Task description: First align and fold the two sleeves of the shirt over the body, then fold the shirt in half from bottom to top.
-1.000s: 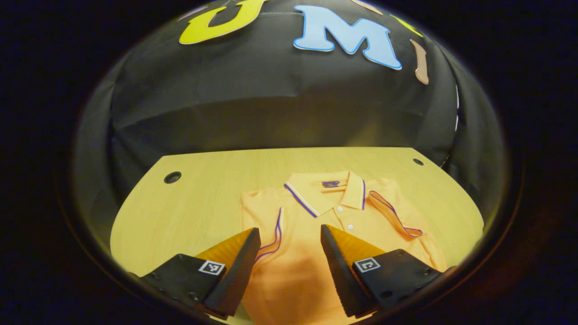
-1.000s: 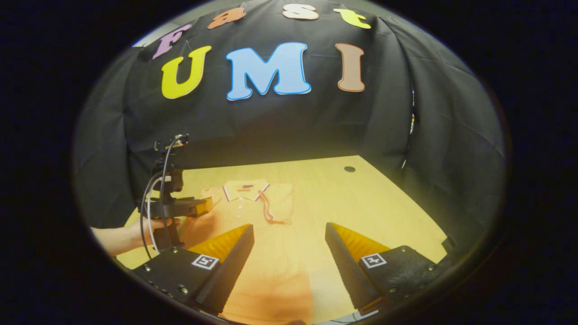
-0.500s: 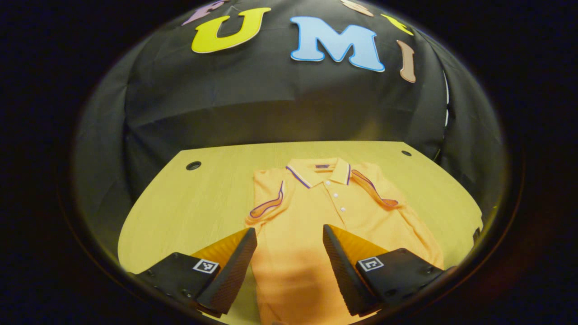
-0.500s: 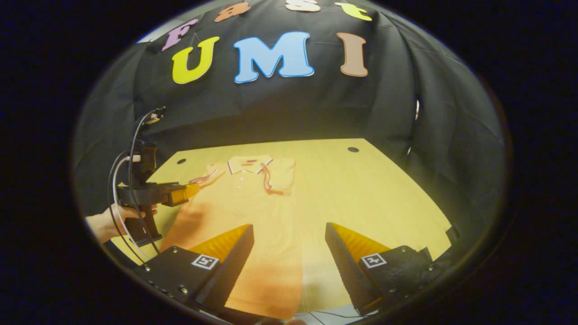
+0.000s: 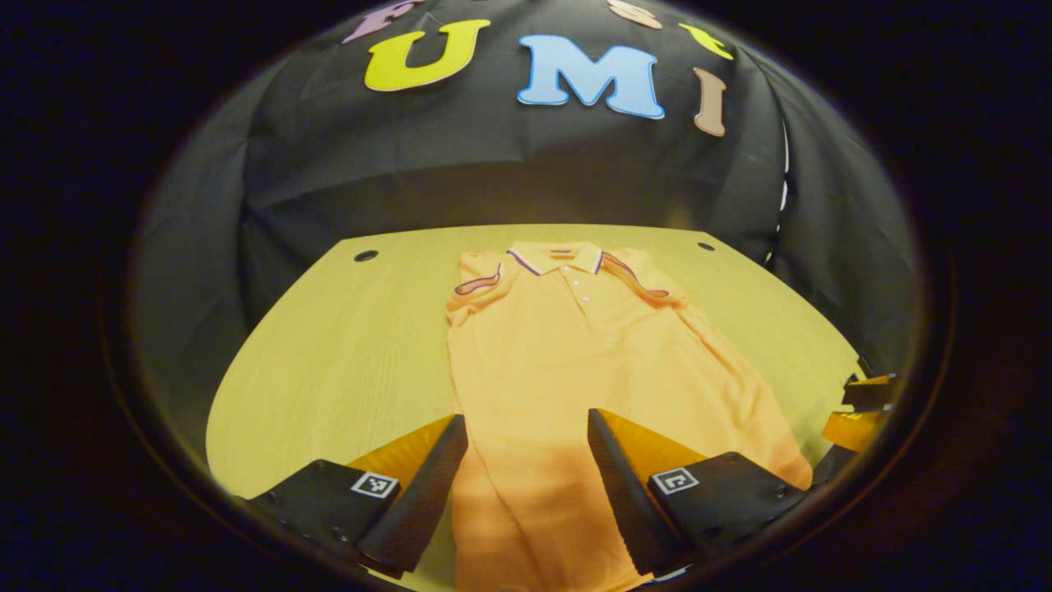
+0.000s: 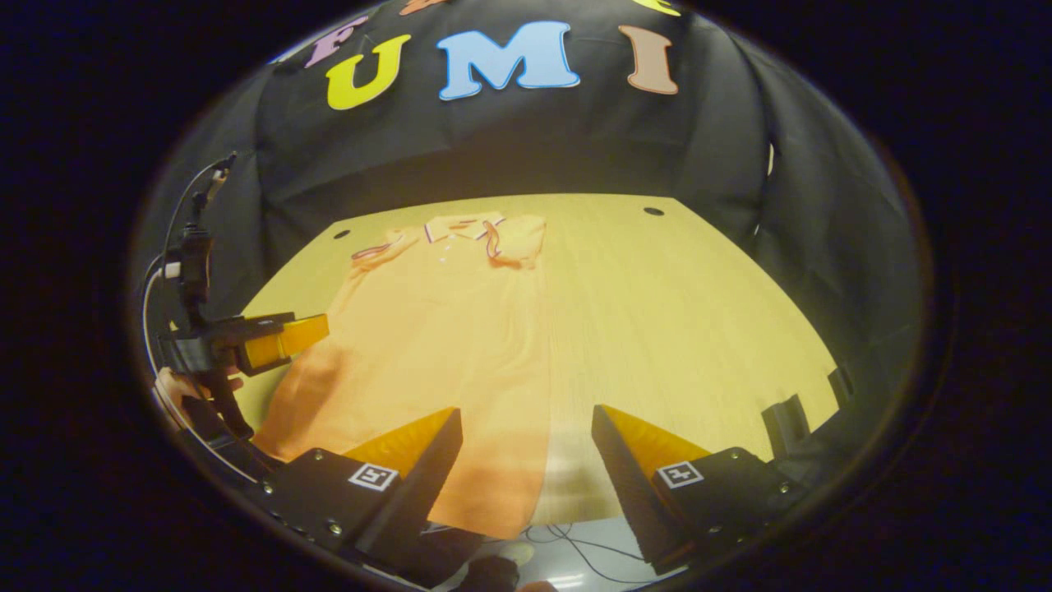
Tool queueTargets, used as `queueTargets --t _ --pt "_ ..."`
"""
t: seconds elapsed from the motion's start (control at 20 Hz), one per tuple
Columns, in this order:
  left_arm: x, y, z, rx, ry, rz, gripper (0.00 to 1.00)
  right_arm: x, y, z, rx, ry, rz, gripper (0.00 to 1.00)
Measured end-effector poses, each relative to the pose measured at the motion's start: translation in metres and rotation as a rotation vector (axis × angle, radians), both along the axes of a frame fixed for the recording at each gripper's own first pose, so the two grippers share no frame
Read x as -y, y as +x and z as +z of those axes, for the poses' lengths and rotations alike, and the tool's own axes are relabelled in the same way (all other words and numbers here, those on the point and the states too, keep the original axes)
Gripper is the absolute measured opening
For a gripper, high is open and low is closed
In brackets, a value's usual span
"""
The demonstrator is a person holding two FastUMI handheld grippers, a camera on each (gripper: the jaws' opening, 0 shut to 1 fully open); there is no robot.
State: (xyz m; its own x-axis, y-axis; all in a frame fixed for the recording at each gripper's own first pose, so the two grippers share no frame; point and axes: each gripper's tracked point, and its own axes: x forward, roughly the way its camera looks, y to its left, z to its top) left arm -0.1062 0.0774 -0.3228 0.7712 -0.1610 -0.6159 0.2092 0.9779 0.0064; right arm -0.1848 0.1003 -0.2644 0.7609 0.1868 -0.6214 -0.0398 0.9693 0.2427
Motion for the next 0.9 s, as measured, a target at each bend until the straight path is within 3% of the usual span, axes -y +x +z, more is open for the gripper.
queueTargets --t 0.35,0.9 --pt "-0.020 -0.084 -0.013 -0.048 -0.025 0.039 0.95 -0.017 -0.028 -0.036 -0.084 0.010 0.053 0.99" --pt "-0.036 -0.139 -0.036 -0.101 -0.032 0.082 0.94 -0.039 -0.044 -0.055 -0.104 -0.005 0.080 0.99"
